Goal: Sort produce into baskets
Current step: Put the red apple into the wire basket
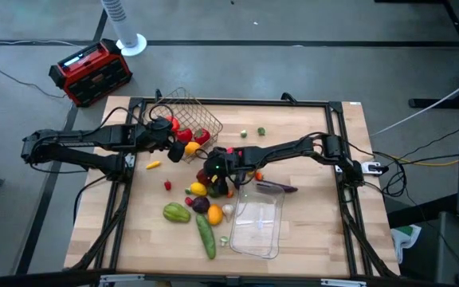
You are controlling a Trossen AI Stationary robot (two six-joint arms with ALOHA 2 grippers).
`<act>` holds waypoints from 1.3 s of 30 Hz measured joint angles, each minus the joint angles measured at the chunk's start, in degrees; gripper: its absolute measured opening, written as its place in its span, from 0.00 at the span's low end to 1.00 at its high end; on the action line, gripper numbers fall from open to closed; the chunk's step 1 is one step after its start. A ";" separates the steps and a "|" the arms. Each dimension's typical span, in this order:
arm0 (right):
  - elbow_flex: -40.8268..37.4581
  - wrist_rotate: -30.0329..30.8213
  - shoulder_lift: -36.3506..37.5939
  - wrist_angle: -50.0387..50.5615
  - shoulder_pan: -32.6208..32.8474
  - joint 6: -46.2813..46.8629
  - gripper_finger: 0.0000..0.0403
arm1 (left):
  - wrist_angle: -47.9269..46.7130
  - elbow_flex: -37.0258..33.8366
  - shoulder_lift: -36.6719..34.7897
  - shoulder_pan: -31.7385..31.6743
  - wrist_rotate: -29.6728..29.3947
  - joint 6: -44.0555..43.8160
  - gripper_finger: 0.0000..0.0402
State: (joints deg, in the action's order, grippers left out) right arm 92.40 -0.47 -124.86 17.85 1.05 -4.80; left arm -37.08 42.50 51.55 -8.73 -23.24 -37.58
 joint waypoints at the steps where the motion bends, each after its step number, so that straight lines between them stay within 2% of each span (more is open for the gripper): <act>1: 0.02 0.00 0.00 0.00 0.01 0.00 0.75 | 0.02 0.01 0.00 0.01 0.00 -0.01 0.89; 7: 4.53 0.00 -0.02 7.41 0.03 0.02 0.78 | 0.01 0.01 0.00 0.00 0.04 0.03 0.89; 18: 19.44 0.04 -0.02 22.16 0.03 -0.31 0.79 | 0.00 0.02 -0.05 0.00 0.07 0.10 0.89; 23: 24.44 3.77 0.00 24.56 0.03 -3.27 0.79 | -0.02 0.01 -1.66 0.00 0.22 0.15 0.89; 32: 26.67 16.75 0.00 22.60 -1.41 -6.35 0.79 | -0.37 0.00 -8.07 0.54 3.96 -0.02 0.89; 39: 26.71 17.87 0.00 17.81 -5.53 -6.14 0.79 | -3.97 0.01 -10.25 2.90 4.26 -2.90 0.89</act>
State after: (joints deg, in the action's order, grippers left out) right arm 119.11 17.40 -124.86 35.66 -4.47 -10.93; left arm -41.05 42.51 41.30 -5.83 -18.98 -40.48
